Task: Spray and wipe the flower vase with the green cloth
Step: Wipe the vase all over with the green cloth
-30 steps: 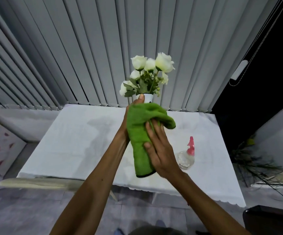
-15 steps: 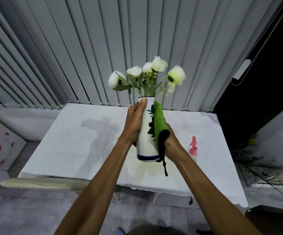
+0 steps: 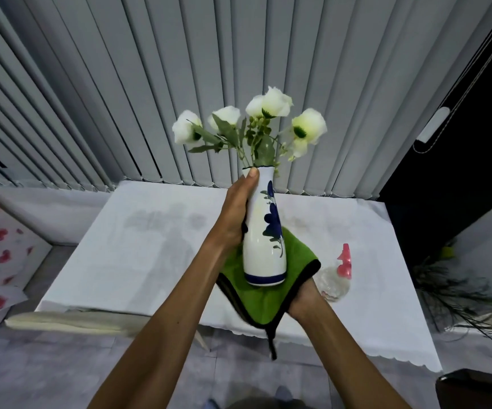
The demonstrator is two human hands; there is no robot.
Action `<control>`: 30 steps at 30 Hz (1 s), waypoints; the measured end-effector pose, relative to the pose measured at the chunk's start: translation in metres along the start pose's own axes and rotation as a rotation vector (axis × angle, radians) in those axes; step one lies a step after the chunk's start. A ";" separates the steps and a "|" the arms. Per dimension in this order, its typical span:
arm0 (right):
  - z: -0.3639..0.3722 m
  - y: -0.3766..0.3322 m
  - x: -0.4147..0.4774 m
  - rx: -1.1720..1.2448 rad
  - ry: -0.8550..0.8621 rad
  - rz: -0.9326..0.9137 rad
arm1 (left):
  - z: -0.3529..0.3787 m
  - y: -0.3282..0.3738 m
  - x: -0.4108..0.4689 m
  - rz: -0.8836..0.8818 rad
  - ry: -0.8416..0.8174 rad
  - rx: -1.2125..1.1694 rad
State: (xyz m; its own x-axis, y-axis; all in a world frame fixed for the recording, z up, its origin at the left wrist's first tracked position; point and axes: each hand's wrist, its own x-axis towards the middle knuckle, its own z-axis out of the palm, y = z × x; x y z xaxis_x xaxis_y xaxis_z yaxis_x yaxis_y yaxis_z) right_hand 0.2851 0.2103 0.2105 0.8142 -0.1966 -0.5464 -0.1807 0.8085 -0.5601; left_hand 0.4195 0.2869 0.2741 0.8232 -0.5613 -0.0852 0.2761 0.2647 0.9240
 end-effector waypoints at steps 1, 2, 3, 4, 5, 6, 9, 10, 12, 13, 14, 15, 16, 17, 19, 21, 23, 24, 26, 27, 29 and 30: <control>0.012 -0.008 0.000 -0.094 -0.012 -0.081 | -0.001 -0.002 0.000 0.000 0.007 -0.006; 0.024 -0.015 0.000 -0.218 0.007 -0.166 | -0.001 -0.004 -0.001 0.006 0.018 -0.016; 0.035 -0.021 0.001 -0.376 0.059 -0.237 | -0.001 -0.005 -0.002 0.010 0.019 -0.035; 0.044 -0.026 0.001 -0.527 0.120 -0.319 | 0.000 -0.005 -0.002 0.013 0.015 -0.049; 0.049 -0.030 0.000 -0.644 0.148 -0.417 | 0.001 -0.005 -0.002 0.014 0.009 -0.060; 0.051 -0.032 0.000 -0.741 0.158 -0.521 | 0.002 -0.003 -0.002 0.017 0.009 -0.067; 0.057 -0.029 -0.005 -0.997 0.185 -0.772 | 0.002 0.004 0.001 0.034 0.004 -0.087; 0.059 -0.028 -0.005 -1.079 0.195 -0.845 | 0.001 0.005 0.002 0.036 -0.002 -0.085; 0.063 -0.026 -0.003 -1.227 0.206 -0.982 | 0.000 0.006 0.002 0.035 -0.001 -0.096; 0.062 -0.024 -0.002 -1.287 0.206 -1.044 | -0.001 0.006 0.002 0.033 0.011 -0.102; 0.061 -0.021 -0.002 -1.333 0.201 -1.091 | -0.003 0.005 0.003 0.032 0.019 -0.103; 0.058 -0.017 -0.003 -1.373 0.191 -1.124 | -0.004 0.005 0.004 0.031 0.026 -0.101; 0.054 -0.012 -0.005 -1.412 0.172 -1.154 | -0.005 0.006 0.005 0.026 0.029 -0.104; 0.049 -0.006 -0.006 -1.448 0.140 -1.193 | -0.006 0.007 0.007 0.016 0.034 -0.112; 0.034 0.007 -0.008 -1.498 0.046 -1.272 | -0.005 0.013 0.007 -0.003 0.047 -0.128; 0.016 0.021 -0.010 -1.537 -0.038 -1.351 | -0.008 0.014 0.009 -0.005 0.060 -0.098; -0.003 0.036 -0.013 -1.582 -0.109 -1.432 | -0.011 0.015 0.010 0.005 0.072 -0.077; -0.012 0.041 -0.015 -1.601 -0.144 -1.454 | -0.012 0.015 0.011 0.010 0.071 -0.071; -0.024 0.043 -0.019 -1.608 -0.215 -1.453 | -0.014 0.014 0.011 0.011 0.057 -0.037; -0.027 0.041 -0.021 -1.605 -0.240 -1.448 | -0.014 0.014 0.010 0.007 0.054 -0.033; -0.025 0.035 -0.021 -1.627 -0.250 -1.446 | -0.015 0.011 0.010 -0.003 0.066 -0.071; -0.021 0.031 -0.019 -1.654 -0.229 -1.441 | -0.015 0.011 0.011 -0.008 0.087 -0.090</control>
State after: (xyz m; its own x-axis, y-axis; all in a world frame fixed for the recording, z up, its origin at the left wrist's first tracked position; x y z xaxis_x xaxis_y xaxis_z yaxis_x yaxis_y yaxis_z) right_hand 0.2528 0.2280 0.1902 0.7959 0.0952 0.5979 0.3600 -0.8684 -0.3410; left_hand 0.4384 0.2954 0.2775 0.8595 -0.4948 -0.1283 0.3233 0.3318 0.8862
